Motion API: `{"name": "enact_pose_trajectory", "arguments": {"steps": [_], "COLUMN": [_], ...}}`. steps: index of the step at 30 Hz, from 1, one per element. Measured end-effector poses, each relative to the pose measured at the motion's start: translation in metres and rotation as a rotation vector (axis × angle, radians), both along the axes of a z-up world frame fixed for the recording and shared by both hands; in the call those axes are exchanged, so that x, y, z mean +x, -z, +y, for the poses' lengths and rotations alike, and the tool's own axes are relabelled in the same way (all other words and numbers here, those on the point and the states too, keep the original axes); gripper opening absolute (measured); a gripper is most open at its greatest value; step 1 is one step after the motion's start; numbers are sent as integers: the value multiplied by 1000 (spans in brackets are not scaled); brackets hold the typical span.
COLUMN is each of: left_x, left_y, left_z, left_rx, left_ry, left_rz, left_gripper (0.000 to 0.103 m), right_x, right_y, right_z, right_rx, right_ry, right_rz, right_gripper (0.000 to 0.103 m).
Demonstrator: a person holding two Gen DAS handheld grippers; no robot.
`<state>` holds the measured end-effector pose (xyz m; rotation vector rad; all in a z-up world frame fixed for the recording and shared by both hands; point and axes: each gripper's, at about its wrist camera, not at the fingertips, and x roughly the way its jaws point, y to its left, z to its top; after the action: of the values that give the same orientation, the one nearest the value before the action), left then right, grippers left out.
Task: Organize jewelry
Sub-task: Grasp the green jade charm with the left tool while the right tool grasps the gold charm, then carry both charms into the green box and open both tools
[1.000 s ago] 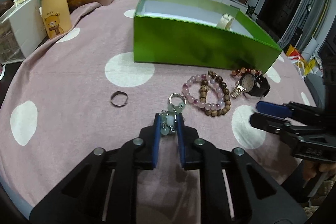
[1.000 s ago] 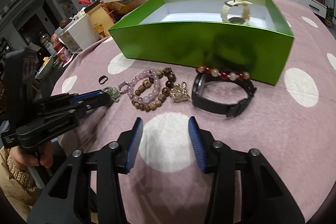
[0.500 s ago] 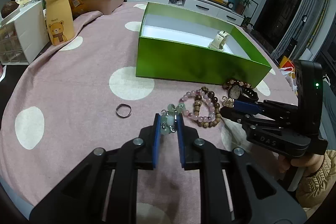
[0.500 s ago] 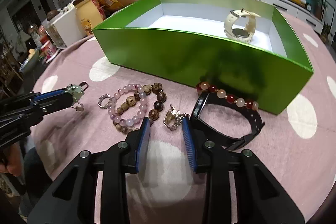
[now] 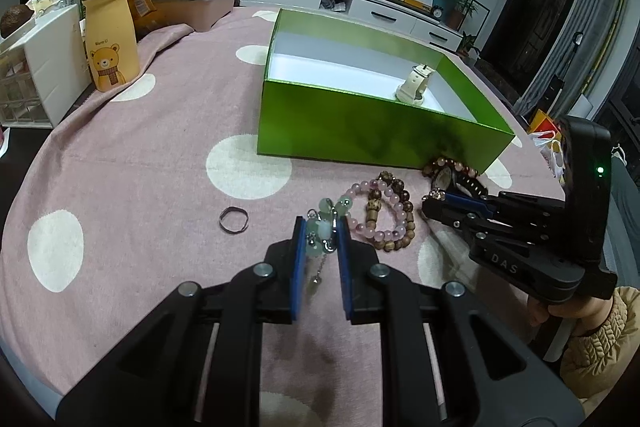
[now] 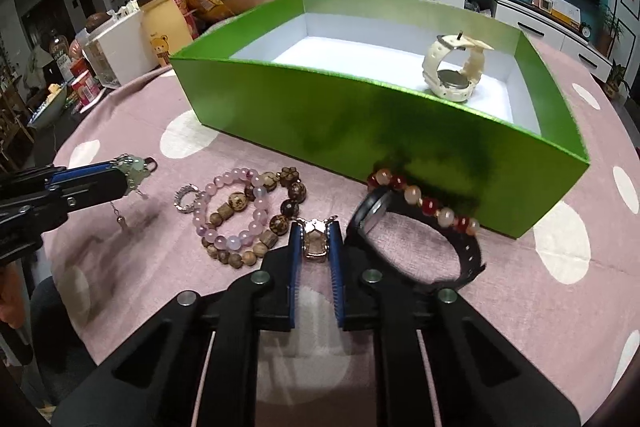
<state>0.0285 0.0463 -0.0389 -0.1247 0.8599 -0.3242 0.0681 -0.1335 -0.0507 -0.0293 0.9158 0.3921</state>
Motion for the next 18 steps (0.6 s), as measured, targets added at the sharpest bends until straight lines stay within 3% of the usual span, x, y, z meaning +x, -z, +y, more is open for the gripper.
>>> {"name": "enact_pose_trajectory", "arguments": {"steps": [10,18], "left_x": [10,37], "left_y": [-18,-53], "left_z": [-8,-19], "left_rx": [3,-10], "left_ry": [17,28], "left_rz": [-41,-111], "left_gripper": [15,15], "right_x": [-14,0], "right_y": [-46,-82], "right_z": [-17,-37], "right_rx": [86,98], "right_ry": [2,55], "right_rz": [-90,-181], "right_gripper": [13,13]}}
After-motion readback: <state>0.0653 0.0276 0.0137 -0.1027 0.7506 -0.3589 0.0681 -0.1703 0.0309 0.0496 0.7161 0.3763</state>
